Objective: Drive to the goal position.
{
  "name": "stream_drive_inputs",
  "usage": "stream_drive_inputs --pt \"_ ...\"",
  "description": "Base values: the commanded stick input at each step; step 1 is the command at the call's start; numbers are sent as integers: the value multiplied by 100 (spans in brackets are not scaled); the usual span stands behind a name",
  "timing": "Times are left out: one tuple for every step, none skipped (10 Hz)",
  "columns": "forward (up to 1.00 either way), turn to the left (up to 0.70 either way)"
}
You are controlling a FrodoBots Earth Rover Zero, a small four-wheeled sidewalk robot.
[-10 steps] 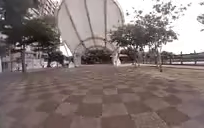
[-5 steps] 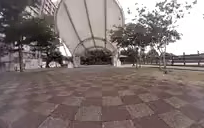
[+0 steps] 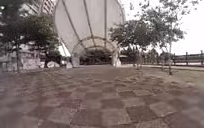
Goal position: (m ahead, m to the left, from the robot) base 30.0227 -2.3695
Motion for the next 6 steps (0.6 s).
stream_drive_inputs --pt "100 0" --pt "100 0" --pt "100 0" --pt "100 0" --pt "100 0" --pt "100 0"
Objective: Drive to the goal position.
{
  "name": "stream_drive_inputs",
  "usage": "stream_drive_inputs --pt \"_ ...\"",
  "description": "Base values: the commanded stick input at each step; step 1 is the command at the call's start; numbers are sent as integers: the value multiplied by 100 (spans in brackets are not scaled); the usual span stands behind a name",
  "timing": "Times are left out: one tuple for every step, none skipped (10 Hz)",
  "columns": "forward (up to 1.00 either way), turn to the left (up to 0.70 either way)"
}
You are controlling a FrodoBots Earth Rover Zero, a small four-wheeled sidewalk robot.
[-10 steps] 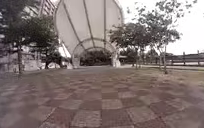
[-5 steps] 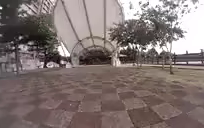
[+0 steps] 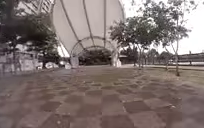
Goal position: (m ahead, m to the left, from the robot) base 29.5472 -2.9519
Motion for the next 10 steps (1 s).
stream_drive_inputs --pt "100 0" --pt "100 0" --pt "100 0" --pt "100 0" --pt "100 0" --pt "100 0" --pt "100 0" --pt "100 0" --pt "100 0" --pt "100 0"
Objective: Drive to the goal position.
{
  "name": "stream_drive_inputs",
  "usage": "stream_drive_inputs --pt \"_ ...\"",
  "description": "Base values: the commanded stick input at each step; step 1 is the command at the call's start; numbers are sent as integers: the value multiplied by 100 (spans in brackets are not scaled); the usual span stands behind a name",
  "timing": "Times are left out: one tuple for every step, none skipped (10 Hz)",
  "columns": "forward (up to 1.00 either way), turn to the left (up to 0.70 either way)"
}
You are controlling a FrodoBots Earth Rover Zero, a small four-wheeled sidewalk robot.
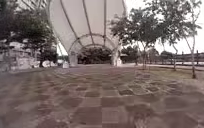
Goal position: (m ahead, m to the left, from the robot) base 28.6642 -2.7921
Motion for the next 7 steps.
stream_drive_inputs --pt "100 -16" --pt "100 -17" --pt "100 0" --pt "100 0" --pt "100 0" --pt "100 0" --pt "100 0"
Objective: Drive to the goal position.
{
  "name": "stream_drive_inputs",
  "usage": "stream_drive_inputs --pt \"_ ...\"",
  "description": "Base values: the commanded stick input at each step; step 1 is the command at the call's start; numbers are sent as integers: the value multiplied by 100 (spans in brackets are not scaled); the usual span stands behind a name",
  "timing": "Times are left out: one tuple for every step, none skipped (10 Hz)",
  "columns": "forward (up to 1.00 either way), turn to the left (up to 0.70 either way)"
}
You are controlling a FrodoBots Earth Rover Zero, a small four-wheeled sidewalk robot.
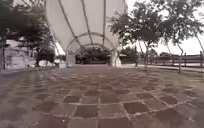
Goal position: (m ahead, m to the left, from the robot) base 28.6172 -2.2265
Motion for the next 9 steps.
stream_drive_inputs --pt "100 0" --pt "100 0" --pt "100 0" --pt "100 0" --pt "100 0" --pt "100 0" --pt "100 0" --pt "100 0" --pt "100 0"
